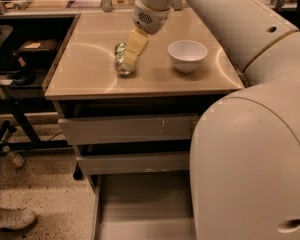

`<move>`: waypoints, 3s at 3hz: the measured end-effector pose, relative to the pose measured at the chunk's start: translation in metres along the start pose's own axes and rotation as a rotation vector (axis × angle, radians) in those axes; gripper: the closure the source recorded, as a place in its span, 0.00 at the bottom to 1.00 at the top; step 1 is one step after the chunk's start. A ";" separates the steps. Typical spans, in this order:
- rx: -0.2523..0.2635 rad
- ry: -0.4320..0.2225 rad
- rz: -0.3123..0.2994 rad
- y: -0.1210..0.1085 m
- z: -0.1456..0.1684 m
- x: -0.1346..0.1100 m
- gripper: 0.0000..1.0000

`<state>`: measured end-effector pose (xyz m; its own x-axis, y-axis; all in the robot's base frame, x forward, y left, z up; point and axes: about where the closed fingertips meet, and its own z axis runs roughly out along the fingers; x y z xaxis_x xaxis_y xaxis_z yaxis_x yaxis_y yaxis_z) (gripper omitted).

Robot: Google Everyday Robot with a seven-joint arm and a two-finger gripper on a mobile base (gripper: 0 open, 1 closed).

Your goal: Place green can into bottom drawer

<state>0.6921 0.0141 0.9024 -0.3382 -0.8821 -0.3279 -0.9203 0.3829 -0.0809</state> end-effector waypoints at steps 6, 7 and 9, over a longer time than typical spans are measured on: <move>-0.033 -0.081 0.141 -0.019 0.059 -0.063 0.00; -0.022 -0.072 0.172 -0.024 0.064 -0.059 0.00; -0.059 -0.048 0.229 -0.036 0.093 -0.059 0.00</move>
Offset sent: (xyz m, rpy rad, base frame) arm 0.0438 0.0576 0.0072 0.1111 -0.0151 -0.0376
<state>0.7637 0.0775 0.8371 -0.5305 -0.7599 -0.3757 -0.8312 0.5532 0.0548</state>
